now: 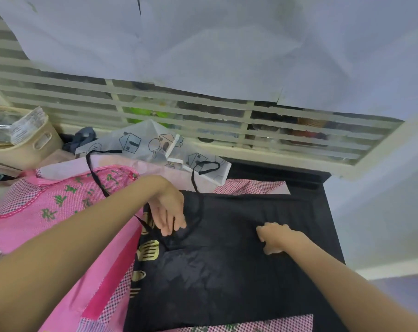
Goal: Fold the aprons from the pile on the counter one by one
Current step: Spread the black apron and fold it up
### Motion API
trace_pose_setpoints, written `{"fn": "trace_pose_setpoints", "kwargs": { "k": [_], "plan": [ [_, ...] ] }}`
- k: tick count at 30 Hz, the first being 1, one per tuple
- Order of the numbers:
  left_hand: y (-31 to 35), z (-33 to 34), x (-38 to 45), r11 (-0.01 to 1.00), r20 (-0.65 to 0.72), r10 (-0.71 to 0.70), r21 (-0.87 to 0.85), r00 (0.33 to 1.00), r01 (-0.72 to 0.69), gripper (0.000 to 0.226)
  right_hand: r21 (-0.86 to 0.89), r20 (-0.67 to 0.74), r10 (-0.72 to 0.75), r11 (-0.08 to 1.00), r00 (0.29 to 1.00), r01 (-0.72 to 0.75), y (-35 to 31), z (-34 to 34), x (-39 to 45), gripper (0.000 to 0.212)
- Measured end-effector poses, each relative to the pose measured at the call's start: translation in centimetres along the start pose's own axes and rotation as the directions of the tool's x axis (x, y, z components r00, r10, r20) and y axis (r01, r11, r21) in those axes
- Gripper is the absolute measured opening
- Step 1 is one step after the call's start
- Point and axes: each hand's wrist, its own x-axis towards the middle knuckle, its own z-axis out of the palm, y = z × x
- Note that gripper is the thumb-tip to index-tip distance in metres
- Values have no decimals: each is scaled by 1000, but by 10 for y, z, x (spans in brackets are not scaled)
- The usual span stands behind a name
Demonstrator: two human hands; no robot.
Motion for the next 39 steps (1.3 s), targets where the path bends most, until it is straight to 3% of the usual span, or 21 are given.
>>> {"fn": "trace_pose_setpoints", "kwargs": {
  "k": [2, 5, 7, 11, 13, 15, 17, 19, 21, 23, 25, 28, 29, 32, 34, 37, 39],
  "plan": [
    [12, -2, 6, 995, -104, 36, -89, 994, -45, 23, 168, 31, -2, 986, 1000, -3, 4, -9, 4, 42],
    [24, -8, 22, 989, -415, 90, -71, 905, -131, 22, 331, -204, 14, 942, 979, 56, 10, -33, 12, 26],
    [25, -12, 29, 997, -514, 73, 61, 855, -48, 27, 303, -332, 52, 951, 942, 54, 14, -44, 20, 17],
    [16, -12, 33, 943, -537, -58, 248, 842, 223, 28, 182, -318, 30, 983, 948, 30, 14, -50, 40, 47],
    [9, -13, 37, 919, -521, -97, 279, 848, 277, 24, 104, -319, 0, 994, 948, 35, 14, -48, 50, 48],
    [3, -15, 38, 905, -510, -105, 308, 854, 295, 24, 133, -326, -16, 989, 945, 62, 15, -46, 58, 30],
    [-6, -16, 40, 879, -551, -63, 365, 832, 308, 38, 278, -273, -4, 957, 962, 83, 20, -47, 60, 10],
    [-20, -15, 45, 894, -544, -43, 354, 838, 275, 43, 368, -181, -19, 926, 983, 86, 31, -54, 56, 25],
    [-31, -13, 52, 954, -465, -71, 228, 882, 197, 39, 396, -83, -49, 915, 995, 78, 43, -62, 50, 24],
    [-35, -14, 54, 957, -461, -74, 217, 884, 193, 31, 396, 7, -68, 916, 998, 59, 55, -67, 49, 31],
    [-31, -18, 52, 932, -590, -9, 287, 808, 220, 22, 407, 125, -55, 914, 991, 0, 64, -67, 49, 29],
    [-24, -24, 54, 922, -800, 103, 300, 591, 246, 25, 463, 265, -18, 879, 964, -111, 65, -68, 50, 41],
    [-22, -25, 55, 920, -813, 115, 304, 571, 247, 24, 435, 246, -1, 894, 969, -109, 63, -69, 51, 42],
    [-20, -28, 58, 894, -776, 70, 327, 627, 305, 23, 352, 30, 53, 934, 998, -60, 53, -71, 56, 32],
    [-23, -30, 57, 872, -776, 32, 330, 630, 362, 24, 383, -6, 47, 923, 999, -41, 47, -71, 61, 27],
    [-24, -28, 54, 864, -850, -26, 245, 526, 440, 29, 460, 122, 22, 884, 992, -76, 43, -68, 64, 25],
    [-14, -24, 53, 899, -870, -46, 178, 490, 400, 40, 412, 85, 32, 909, 996, -64, 43, -68, 64, 18]
  ]
}}
